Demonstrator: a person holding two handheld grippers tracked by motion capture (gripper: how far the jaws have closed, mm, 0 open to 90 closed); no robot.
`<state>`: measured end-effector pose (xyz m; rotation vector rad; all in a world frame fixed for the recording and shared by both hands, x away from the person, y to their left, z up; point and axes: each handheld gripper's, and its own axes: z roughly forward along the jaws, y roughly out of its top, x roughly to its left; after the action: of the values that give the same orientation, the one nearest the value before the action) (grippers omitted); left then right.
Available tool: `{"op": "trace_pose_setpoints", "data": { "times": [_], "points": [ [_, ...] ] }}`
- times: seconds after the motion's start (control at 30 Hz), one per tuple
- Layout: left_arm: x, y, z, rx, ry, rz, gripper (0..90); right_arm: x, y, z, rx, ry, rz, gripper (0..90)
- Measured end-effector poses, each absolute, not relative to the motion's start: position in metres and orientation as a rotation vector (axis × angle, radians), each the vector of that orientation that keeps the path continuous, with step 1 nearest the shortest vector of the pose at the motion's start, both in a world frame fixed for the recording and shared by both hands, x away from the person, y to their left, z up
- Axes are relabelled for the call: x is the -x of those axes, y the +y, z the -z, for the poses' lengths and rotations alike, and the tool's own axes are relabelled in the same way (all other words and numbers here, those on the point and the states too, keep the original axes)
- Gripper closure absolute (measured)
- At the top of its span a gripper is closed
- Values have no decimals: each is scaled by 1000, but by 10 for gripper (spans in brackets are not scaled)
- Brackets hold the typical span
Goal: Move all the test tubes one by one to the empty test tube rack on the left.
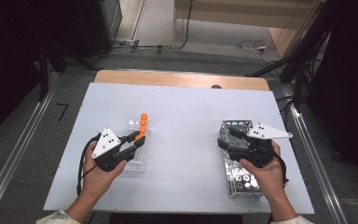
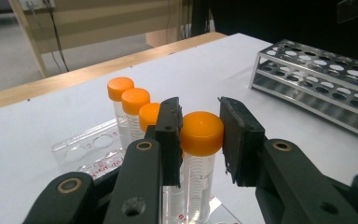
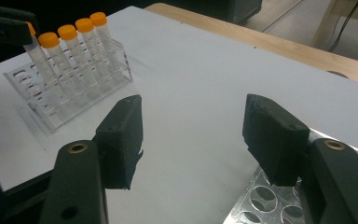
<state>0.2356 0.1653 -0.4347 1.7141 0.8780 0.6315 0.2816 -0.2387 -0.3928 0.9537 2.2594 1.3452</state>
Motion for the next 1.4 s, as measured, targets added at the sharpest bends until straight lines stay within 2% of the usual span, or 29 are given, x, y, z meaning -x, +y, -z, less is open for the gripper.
{"op": "trace_pose_setpoints", "data": {
  "times": [0.17, 0.37, 0.67, 1.0, 1.4],
  "points": [
    [-234, 165, 433, -1682, 874, -639, 515, -282, -242, 393, -969, 2247, -1344, 365],
    [-233, 171, 430, -1641, 903, -636, 398, -283, -254, 395, -992, 2209, -1345, 356],
    [-228, 198, 437, -1573, 1017, -623, 335, -277, -293, 411, -1104, 2122, -1294, 333],
    [-225, 232, 453, -1562, 1184, -633, 189, -259, -344, 424, -1253, 2004, -1243, 282],
    [-213, 259, 463, -1528, 1279, -708, 169, -245, -380, 438, -1378, 1923, -1172, 273]
  ]
}}
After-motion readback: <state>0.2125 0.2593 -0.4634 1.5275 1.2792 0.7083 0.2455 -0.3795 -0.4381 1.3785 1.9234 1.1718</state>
